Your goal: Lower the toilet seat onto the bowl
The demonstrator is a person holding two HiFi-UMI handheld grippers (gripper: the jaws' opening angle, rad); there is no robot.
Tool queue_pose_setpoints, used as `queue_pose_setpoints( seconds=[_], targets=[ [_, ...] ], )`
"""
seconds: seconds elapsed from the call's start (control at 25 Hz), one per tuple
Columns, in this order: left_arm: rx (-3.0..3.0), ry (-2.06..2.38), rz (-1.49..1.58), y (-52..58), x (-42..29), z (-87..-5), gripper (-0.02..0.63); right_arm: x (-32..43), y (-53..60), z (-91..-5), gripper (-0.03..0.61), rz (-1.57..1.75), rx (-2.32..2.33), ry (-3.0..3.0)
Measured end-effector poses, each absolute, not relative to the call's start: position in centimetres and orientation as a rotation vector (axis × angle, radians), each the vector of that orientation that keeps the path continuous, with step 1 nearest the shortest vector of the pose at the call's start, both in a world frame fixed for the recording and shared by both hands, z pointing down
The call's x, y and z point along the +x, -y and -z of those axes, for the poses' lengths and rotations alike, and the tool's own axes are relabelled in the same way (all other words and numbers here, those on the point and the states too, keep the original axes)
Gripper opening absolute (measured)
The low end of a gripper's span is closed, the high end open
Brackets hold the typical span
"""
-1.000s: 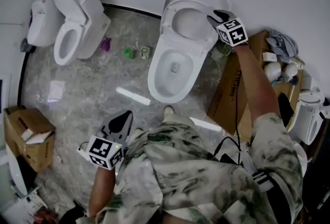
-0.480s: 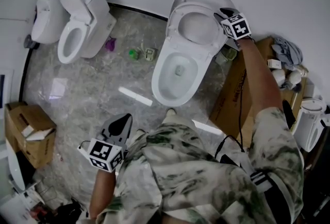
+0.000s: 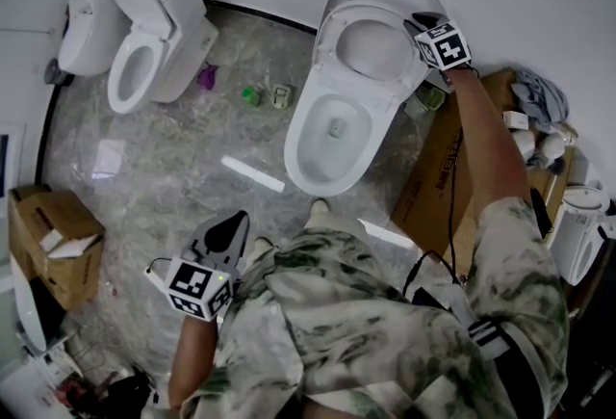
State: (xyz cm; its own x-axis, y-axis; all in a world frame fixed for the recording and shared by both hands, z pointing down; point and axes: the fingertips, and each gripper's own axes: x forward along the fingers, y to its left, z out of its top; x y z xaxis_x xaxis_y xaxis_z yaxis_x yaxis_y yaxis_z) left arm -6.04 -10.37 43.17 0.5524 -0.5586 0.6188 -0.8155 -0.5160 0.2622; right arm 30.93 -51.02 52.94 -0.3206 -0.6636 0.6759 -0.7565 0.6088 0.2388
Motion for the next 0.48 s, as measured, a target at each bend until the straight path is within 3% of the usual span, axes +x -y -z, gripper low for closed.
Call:
queue_pose_setpoints(
  seconds=[0.48],
  targets=[
    [2.272,1.085,-0.638,10.67,-5.67,-43.68,0.021,30.90,50.62,-53.13,0.112,-0.145,1.117,2.062]
  ],
)
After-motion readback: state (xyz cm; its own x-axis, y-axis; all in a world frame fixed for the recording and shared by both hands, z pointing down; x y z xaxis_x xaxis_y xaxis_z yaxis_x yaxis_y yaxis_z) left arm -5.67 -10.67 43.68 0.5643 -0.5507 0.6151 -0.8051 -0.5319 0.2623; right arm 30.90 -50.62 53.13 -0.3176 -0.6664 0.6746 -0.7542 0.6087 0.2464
